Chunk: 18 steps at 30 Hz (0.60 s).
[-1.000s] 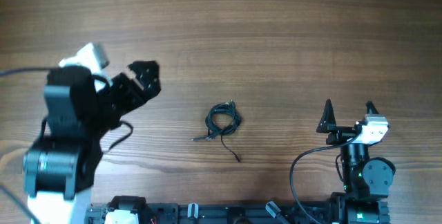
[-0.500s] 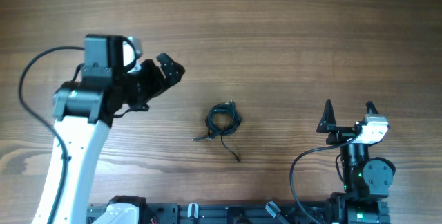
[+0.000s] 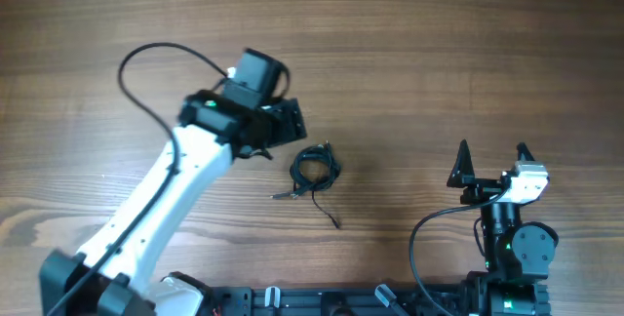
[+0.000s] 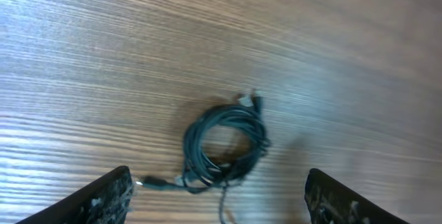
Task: Untangle cables
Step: 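Move the left gripper over the black cable coil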
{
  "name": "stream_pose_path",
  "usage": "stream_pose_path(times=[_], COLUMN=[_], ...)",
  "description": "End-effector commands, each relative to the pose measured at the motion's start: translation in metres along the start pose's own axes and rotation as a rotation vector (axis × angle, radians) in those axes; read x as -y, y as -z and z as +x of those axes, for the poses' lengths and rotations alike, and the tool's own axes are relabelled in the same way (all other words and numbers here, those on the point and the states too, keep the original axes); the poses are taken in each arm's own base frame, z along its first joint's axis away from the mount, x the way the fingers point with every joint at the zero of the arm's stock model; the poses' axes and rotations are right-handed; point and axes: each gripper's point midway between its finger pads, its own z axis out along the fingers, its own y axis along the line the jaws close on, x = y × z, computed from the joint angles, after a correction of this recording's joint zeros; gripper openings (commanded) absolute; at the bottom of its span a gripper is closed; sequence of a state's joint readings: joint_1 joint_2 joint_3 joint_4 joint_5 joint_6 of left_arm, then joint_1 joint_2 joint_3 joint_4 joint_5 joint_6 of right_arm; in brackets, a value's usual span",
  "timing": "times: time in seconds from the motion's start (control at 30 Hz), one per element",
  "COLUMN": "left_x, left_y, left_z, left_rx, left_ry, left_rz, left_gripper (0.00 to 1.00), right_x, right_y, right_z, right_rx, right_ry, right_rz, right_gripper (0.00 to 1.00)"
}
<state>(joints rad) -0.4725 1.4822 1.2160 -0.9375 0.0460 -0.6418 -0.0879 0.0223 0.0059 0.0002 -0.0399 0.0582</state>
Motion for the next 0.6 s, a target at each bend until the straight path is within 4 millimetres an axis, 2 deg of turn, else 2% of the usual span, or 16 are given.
stream_pose_path(times=[0.0,0.1,0.33,0.43,0.57], left_x=[-0.007,-0.007,-0.019,-0.024,-0.018], left_y=[-0.018,-0.035,-0.07,-0.079,-0.086], left_z=[-0.005,0.004,0.017,0.022,0.032], left_rx=[0.052,0.008,-0.083,-0.111,-0.164], left_ry=[-0.028,-0.049,-0.058,-0.06,-0.067], left_rz=[-0.142,-0.175,-0.258,-0.284,-0.25], left_gripper=[0.77,0.72,0.69,0.66,0.65], right_x=[0.003,0.003,0.003,0.003,0.003], right_y=[0.0,0.0,0.0,0.0,0.0], right_z=[-0.002,-0.002,-0.002,-0.002,-0.002], right_rx=[0.009,0.009,0.009,0.009,0.009], right_ry=[0.006,0.006,0.006,0.006,0.006], right_rz=[0.015,0.015,0.015,0.015,0.015], right_gripper=[1.0,1.0,1.0,1.0,1.0])
